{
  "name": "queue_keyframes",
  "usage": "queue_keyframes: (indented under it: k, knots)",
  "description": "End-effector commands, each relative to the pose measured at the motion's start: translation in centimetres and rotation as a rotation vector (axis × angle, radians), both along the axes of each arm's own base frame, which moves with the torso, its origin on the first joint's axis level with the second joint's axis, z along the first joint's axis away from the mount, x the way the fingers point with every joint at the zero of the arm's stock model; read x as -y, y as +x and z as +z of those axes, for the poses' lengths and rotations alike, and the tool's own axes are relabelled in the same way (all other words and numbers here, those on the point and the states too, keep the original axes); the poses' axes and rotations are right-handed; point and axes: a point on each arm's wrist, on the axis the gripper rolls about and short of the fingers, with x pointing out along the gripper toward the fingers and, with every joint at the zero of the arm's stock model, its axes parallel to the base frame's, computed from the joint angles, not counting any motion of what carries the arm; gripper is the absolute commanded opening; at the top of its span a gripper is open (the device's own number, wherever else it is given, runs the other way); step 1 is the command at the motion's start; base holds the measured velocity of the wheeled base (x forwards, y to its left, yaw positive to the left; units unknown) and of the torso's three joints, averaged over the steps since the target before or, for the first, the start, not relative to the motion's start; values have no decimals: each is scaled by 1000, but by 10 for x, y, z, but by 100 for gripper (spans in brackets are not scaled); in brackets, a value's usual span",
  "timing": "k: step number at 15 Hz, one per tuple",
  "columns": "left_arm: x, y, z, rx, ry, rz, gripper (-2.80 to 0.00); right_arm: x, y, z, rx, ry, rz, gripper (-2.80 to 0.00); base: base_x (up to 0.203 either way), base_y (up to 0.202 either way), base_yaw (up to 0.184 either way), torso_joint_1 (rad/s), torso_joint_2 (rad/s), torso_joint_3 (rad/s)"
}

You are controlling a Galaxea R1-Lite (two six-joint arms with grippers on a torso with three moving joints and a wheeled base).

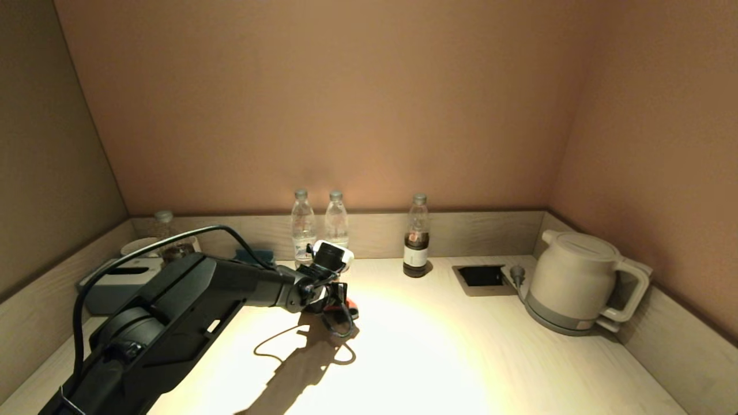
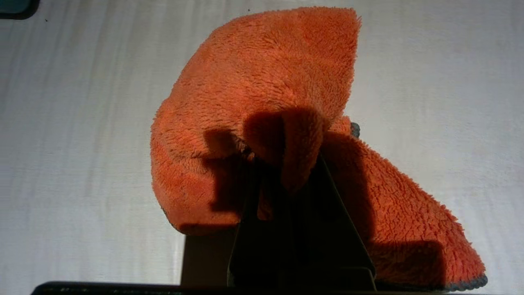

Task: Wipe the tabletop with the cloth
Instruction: Sweep the stains on the table

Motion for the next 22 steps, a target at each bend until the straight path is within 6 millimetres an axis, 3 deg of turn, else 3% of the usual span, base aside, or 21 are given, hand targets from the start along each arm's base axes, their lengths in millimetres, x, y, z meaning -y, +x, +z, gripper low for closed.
queue_keyframes:
  k: [1, 6, 11, 19, 22]
  knots:
    - [-21, 7, -2, -44, 4, 64, -280, 0, 0, 0, -1, -1, 0, -280, 0, 0, 0, 0, 0, 0]
    - [-44, 10, -2, -118, 5, 149, -280, 0, 0, 0, -1, 1, 2, -280, 0, 0, 0, 0, 0, 0]
    - [-60, -3, 19, -190, 12, 206, -280, 0, 0, 0, -1, 1, 0, -280, 0, 0, 0, 0, 0, 0]
    - [-102, -12, 18, -256, 32, 296, -280, 0, 0, 0, -1, 1, 0, -280, 0, 0, 0, 0, 0, 0]
    - [-126, -37, 29, -312, 53, 329, -280, 0, 0, 0, -1, 1, 0, -280, 0, 0, 0, 0, 0, 0]
